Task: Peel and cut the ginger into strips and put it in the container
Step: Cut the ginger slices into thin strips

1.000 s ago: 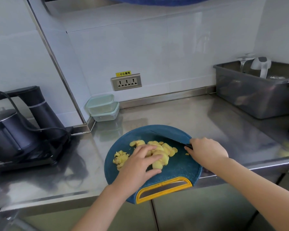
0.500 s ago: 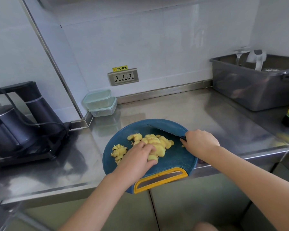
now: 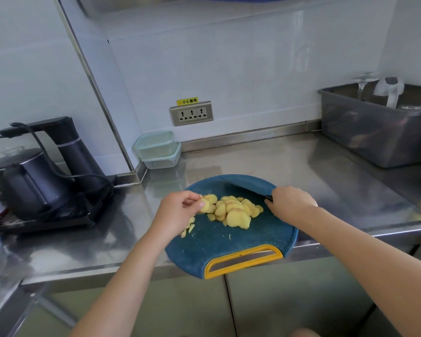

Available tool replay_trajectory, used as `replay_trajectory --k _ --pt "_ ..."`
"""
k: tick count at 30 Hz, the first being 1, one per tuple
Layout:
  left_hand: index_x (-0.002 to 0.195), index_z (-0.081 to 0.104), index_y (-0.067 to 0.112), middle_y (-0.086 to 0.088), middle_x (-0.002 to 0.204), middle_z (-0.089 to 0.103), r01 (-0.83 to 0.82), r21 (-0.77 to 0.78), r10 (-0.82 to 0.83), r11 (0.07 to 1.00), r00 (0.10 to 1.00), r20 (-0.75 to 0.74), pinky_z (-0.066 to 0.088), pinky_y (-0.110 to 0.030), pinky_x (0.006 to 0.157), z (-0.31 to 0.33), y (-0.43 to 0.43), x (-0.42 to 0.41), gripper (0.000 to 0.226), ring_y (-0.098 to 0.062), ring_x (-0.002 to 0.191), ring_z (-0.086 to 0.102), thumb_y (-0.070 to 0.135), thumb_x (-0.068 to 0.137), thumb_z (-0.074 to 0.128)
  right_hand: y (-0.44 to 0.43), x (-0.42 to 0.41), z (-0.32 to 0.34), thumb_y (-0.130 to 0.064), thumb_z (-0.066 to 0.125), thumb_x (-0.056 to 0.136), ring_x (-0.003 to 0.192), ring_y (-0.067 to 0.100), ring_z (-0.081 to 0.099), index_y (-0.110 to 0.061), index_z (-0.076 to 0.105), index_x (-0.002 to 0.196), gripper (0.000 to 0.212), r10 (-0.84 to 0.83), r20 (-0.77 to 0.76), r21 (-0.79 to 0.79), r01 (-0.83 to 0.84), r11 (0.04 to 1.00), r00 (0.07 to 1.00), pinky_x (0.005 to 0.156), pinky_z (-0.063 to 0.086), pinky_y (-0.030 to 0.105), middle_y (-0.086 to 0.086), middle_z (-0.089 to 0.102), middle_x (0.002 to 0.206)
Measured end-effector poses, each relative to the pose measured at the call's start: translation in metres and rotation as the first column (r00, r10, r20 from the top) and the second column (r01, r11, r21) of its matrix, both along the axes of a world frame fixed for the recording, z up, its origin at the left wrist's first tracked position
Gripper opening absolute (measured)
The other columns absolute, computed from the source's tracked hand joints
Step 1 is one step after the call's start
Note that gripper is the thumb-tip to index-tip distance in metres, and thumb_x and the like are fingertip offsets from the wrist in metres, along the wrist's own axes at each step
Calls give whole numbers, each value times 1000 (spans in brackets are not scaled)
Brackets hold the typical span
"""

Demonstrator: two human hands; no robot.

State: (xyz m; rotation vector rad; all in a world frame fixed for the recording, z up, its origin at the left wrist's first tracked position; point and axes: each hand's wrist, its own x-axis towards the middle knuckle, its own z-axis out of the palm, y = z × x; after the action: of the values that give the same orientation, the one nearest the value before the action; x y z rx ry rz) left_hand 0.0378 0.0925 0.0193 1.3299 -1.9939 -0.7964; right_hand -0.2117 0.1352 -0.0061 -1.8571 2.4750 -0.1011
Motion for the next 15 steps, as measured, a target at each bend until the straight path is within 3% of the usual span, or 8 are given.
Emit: replay_trajectory --k 3,8,12,15 --pt "103 67 13 1 85 69 24 97 -16 995 996 -84 52 -14 68 1 -7 -6 15 -9 70 64 17 89 64 -3 2 -1 -36 35 102 71 18 57 -12 58 102 33 -5 -3 2 5 1000 1000 57 43 27 0 51 75" --pt "103 68 11 -3 86 71 50 165 -30 985 992 -122 57 -29 79 -6 -12 -19 16 -17 78 69 16 88 66 -6 3 -3 -36 35 103 69 17 56 -12 58 100 33 -13 4 -10 13 1000 1000 51 39 24 -1 50 72" --pt "107 66 11 -5 85 71 72 230 -64 970 997 -43 57 -27 79 -11 -14 -26 19 -17 79 69 18 89 65 -7 1 -6 -37 34 103 70 17 58 -13 59 98 35 -3 -19 -16 3 1000 1000 54 43 26 -1 51 73" --pt "109 67 15 -1 87 71 75 228 -88 971 995 48 54 -15 70 -13 -13 -27 21 -9 75 67 25 91 62 -8 1 -7 -37 34 103 67 15 56 -13 59 99 35 -5 -36 -20 4 1000 999 50 39 24 -2 48 69"
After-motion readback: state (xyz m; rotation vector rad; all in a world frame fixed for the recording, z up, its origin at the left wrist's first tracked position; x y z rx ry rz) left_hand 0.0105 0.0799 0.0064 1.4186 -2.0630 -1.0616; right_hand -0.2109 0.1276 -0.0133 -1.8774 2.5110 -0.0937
